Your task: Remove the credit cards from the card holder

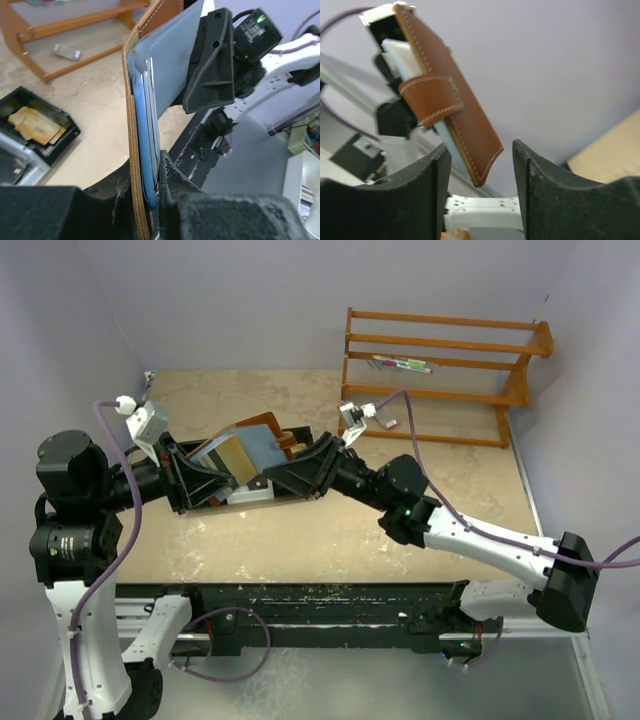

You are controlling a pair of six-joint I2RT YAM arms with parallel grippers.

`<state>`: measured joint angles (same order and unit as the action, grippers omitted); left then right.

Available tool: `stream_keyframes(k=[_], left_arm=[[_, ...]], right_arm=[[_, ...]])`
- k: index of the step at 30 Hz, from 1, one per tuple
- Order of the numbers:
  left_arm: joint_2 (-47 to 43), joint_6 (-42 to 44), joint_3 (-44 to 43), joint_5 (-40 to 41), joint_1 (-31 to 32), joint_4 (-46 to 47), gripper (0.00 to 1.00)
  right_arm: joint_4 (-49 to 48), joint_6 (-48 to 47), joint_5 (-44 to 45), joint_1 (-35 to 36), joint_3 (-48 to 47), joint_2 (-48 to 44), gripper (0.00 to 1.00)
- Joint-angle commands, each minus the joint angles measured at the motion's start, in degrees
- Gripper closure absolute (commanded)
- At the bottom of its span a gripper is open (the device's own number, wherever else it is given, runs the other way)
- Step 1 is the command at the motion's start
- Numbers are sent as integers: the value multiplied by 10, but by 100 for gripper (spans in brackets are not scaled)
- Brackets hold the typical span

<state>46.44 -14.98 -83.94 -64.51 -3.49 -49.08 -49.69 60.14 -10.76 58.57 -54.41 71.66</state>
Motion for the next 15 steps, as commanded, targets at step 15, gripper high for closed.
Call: stream_keyframes(k=[15], left_arm=[[95,222,-47,277,0,-246,100]], right_arm=[[364,-204,-56,-52,-218,12,32]])
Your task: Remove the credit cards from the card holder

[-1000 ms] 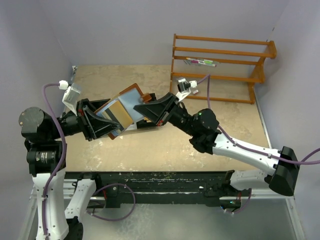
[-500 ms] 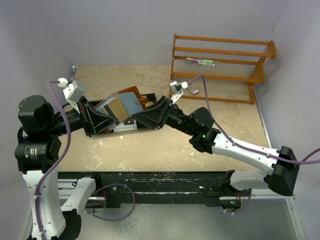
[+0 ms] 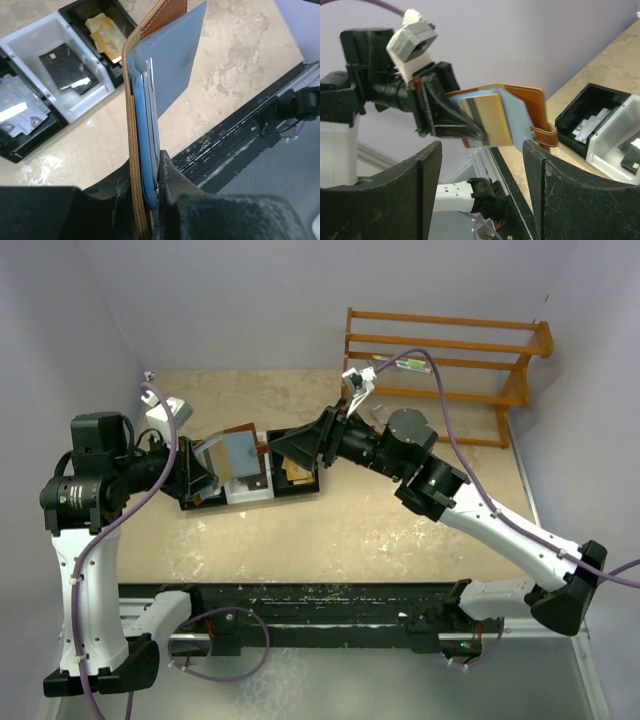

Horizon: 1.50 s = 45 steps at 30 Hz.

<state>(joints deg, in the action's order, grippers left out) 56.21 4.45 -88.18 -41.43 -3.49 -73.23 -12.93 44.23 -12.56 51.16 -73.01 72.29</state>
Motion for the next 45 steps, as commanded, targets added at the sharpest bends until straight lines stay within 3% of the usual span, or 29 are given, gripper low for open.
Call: stream_keyframes(k=[1,11,27,35,45], left_arm=[[2,29,-6,48,0,-6,100],[7,65,-29,-58,0,-29,100],[30,164,-75,-294,0,-111,100],[37,185,-86,-334,0,-145,100],[36,183,-85,-357,0,-149,100]], right_arm=[[-13,-46,-48,30,-38,14,32],[-76,-7,-200,61,-99,110,35],[-78,2,-245,14,-22,57,45],[-79,3,-280,13,-50,72,49],[-112,27,-302,13,-55,81,68]])
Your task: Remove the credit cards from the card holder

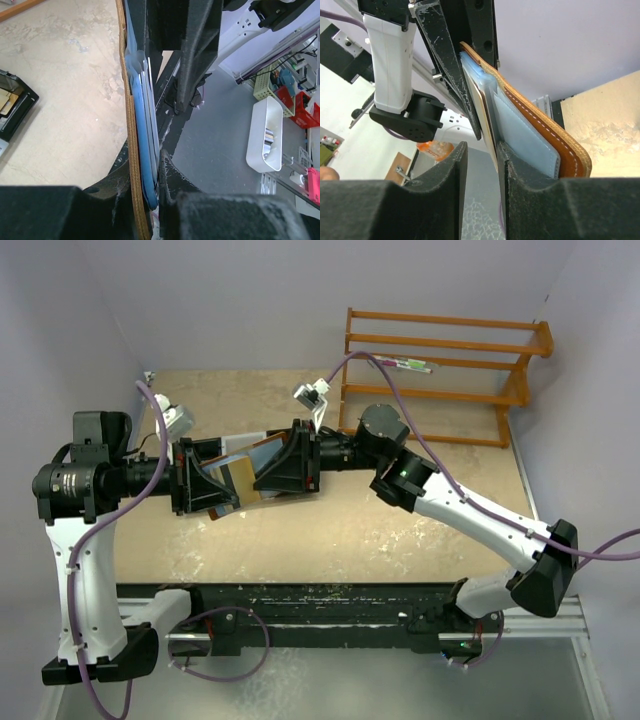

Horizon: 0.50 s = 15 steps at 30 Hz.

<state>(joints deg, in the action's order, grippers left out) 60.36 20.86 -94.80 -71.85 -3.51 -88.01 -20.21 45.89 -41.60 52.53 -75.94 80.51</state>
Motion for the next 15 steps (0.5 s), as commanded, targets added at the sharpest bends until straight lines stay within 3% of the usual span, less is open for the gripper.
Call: stream_keyframes(k=[1,11,15], left_arm=[[-7,19,-17,-53,1,-1,100],[-13,3,-11,-44,1,10,94],[-12,-5,-10,-43,1,17,88]], right_arm=[[-39,11,-11,-1,-27,0,70],[-25,11,5,-1,-33,13,77],[-22,6,9,-1,-32,10,89]])
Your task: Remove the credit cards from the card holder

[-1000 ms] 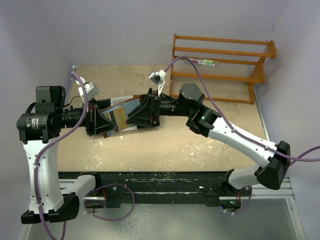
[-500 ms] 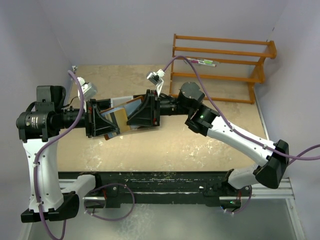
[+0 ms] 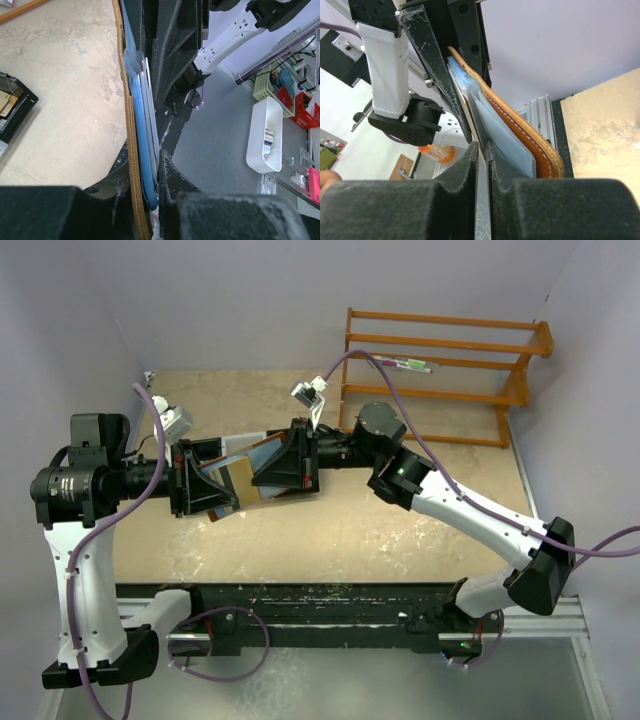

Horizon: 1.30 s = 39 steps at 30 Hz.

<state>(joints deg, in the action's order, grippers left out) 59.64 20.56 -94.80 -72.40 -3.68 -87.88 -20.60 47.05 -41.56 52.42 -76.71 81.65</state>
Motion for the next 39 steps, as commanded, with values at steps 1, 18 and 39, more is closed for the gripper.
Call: stream_keyframes(k=[1,18,39], left_arm=[[-4,-3,-9,-39,2,17,87],[-13,-39,12,-107,2,29,79],[-12,-42,4,-100,2,32,87]], right_arm=[[-17,-7,9,0,-24,-2,92],[-63,4,11,-14,36,-45,100],[-86,13,-8,-34,52,-58,92]])
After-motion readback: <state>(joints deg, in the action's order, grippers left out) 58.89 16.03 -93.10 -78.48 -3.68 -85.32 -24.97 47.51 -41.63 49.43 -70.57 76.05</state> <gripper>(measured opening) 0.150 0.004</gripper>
